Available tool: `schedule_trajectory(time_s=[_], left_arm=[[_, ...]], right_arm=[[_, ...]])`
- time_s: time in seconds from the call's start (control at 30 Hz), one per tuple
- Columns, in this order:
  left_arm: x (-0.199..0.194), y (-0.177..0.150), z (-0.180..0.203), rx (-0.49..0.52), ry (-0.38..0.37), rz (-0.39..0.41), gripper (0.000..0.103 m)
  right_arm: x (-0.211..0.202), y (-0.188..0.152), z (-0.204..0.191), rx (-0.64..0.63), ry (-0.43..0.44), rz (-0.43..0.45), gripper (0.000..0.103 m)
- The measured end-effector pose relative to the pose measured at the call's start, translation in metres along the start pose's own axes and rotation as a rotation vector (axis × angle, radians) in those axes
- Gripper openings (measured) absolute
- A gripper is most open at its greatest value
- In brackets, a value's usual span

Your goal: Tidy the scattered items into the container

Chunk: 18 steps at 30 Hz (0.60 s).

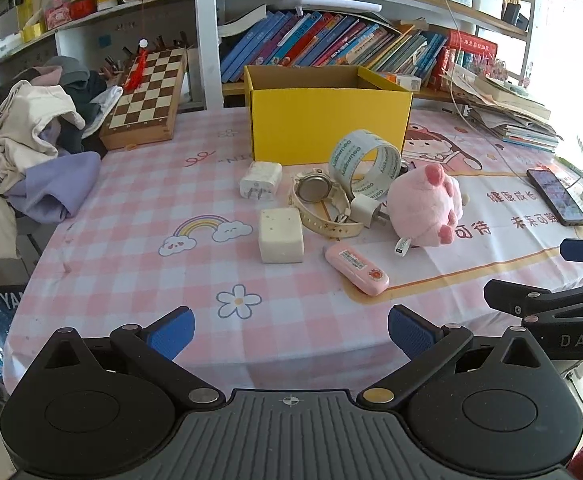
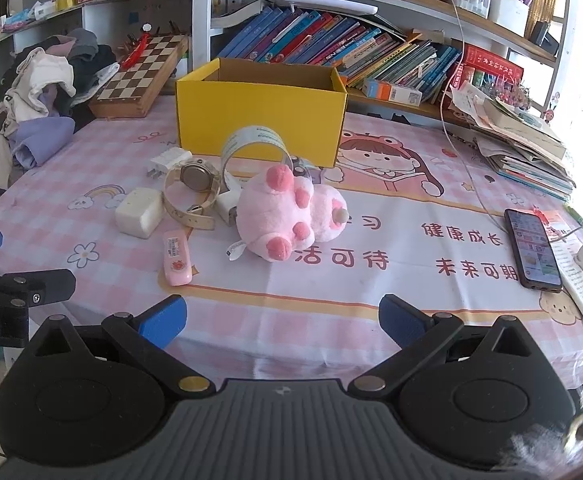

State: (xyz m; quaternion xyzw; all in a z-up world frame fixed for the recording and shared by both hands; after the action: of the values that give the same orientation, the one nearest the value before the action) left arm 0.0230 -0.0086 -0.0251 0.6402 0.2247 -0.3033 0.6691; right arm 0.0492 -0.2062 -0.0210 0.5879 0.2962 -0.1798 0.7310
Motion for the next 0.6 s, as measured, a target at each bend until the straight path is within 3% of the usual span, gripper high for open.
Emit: schedule_trajectory(time_s=[0.6], left_arm=[[-0.0027, -0.0016, -0.0037, 0.006, -0.009, -0.004, 0.103]], right_arm=[[-0.0046, -0.0044, 0.0016, -0.003, -0.007, -0.009, 0.103]])
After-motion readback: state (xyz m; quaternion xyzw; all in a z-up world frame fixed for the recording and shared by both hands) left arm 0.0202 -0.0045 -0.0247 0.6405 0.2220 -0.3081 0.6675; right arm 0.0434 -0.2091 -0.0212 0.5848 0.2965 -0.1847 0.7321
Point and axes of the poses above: each gripper's, at about its wrist camera, not at the fingertips, and x roughly the way its jaws point, z to its right, y to its top, the point moved 3 cm from there along x, roughly the way its jaws point, and after that the axes turned 6 degrees about -y, right-handed, at the moved point
